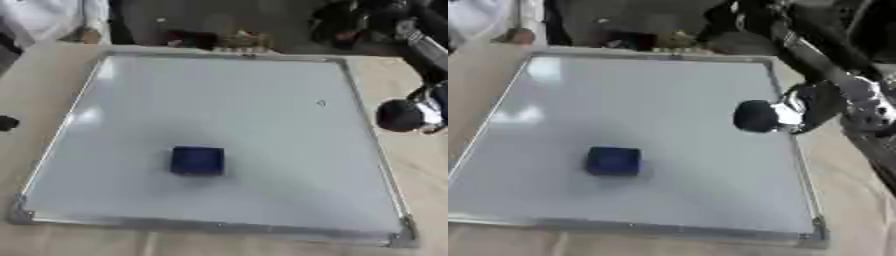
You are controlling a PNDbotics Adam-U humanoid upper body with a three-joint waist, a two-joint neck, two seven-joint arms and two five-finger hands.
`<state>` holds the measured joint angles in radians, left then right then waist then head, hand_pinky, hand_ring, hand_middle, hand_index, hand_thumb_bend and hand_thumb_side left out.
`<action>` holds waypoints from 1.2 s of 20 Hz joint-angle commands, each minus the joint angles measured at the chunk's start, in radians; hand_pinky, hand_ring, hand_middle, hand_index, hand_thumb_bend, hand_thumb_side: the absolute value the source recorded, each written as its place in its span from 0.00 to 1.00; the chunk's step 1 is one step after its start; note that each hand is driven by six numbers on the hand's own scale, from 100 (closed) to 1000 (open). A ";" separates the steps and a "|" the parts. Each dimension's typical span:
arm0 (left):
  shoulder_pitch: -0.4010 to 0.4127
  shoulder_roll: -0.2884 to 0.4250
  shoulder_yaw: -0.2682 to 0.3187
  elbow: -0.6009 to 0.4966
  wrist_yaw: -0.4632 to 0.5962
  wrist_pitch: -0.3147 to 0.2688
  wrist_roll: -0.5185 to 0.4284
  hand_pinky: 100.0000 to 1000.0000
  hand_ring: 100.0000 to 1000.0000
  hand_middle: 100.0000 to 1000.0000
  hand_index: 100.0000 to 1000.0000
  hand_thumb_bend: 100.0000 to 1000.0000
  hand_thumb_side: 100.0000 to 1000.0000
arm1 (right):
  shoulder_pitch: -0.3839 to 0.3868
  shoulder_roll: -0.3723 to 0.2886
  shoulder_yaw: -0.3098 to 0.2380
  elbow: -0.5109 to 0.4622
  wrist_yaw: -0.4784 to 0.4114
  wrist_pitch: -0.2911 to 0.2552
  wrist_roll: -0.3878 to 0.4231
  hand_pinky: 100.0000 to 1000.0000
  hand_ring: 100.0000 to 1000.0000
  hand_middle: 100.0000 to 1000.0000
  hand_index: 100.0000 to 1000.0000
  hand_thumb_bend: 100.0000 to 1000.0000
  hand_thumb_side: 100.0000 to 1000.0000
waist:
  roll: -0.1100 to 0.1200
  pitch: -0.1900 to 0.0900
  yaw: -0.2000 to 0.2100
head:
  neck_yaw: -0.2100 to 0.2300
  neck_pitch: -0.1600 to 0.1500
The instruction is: Wipe the whiteboard clean with a brush.
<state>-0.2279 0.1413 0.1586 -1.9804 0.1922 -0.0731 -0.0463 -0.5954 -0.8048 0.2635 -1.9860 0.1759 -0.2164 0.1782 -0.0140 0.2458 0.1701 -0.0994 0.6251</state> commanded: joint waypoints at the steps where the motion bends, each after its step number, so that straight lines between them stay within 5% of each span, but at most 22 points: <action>1: -0.009 0.018 -0.001 -0.020 0.001 0.000 -0.004 0.48 0.36 0.40 0.45 0.17 0.87 | -0.031 0.005 0.005 -0.014 -0.012 0.019 0.045 0.77 0.89 0.65 0.74 0.72 1.00 | 0.001 -0.017 0.002 | -0.003 -0.010; 8: -0.009 0.018 -0.003 -0.020 0.000 0.004 -0.007 0.48 0.36 0.40 0.45 0.16 0.87 | -0.075 0.055 0.027 -0.014 0.011 0.069 0.113 0.77 0.89 0.65 0.72 0.74 0.96 | -0.002 -0.016 0.004 | -0.005 -0.009; 24: -0.005 0.016 -0.004 -0.020 -0.001 0.010 -0.008 0.48 0.36 0.40 0.45 0.15 0.87 | -0.114 0.171 0.101 -0.014 0.230 0.140 0.236 0.74 0.87 0.66 0.67 0.80 0.78 | -0.005 -0.018 0.005 | -0.002 -0.009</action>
<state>-0.2279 0.1413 0.1577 -1.9804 0.1923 -0.0636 -0.0540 -0.6903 -0.6311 0.3662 -1.9861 0.3837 -0.0797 0.3997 -0.0204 0.2459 0.1736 -0.1032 0.6222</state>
